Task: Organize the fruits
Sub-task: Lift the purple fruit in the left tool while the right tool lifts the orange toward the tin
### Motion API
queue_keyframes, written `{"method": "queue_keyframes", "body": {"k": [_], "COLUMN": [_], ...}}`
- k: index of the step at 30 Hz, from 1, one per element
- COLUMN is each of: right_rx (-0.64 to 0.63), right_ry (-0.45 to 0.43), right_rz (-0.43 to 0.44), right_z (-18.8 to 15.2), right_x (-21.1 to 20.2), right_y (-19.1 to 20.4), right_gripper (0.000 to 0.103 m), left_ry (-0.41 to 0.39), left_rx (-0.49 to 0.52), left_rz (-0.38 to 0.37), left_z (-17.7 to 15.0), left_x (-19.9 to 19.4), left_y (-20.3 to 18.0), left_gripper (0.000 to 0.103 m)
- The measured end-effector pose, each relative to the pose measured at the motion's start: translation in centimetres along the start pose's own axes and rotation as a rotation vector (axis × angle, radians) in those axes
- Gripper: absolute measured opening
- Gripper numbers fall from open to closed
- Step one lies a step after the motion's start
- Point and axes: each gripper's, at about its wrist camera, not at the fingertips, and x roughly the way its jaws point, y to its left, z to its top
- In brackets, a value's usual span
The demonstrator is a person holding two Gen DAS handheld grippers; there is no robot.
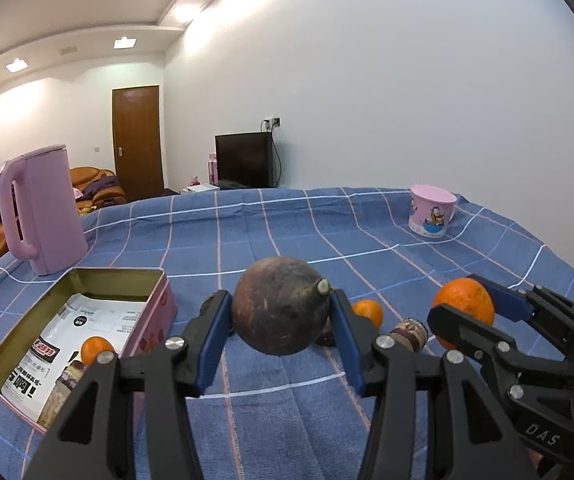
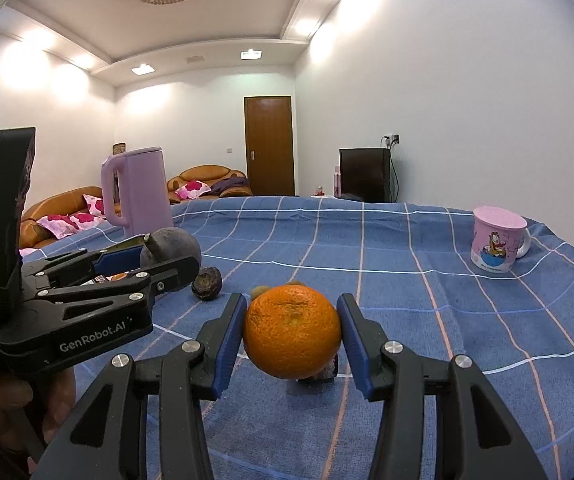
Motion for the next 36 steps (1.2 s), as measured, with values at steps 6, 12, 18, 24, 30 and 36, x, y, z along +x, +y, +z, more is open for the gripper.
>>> {"method": "queue_keyframes", "body": {"k": [6, 12, 18, 24, 30, 36], "right_rx": [-0.002, -0.001, 0.041, 0.013, -0.006, -0.042], "right_ry": [-0.017, -0.028, -0.007, -0.01, 0.002, 0.003], "right_rz": [0.007, 0.021, 0.03, 0.033, 0.058, 0.1], "right_z": [0.0, 0.1, 0.7, 1.9, 2.8, 4.1], "right_x": [-0.3, -0.6, -0.3, -0.1, 0.7, 1.8], "right_y": [0.0, 0.0, -0.9, -0.4, 0.5, 2.1], "right_gripper": [0.049, 0.049, 0.049, 0.049, 0.049, 0.049], "left_ry": [-0.022, -0.041, -0.026, -0.019, 0.007, 0.027], "left_rx": [0.006, 0.0, -0.017, -0.036, -0.038, -0.058], "left_rz": [0.009, 0.02, 0.039, 0.058, 0.095, 0.121], "left_z": [0.1, 0.1, 0.4, 0.7, 1.0, 1.0], "left_x": [-0.3, -0.8, -0.8, -1.1, -1.2, -1.5], "left_y": [-0.1, -0.1, 0.7, 1.8, 2.8, 4.4], "left_gripper": [0.052, 0.052, 0.052, 0.052, 0.052, 0.052]}}
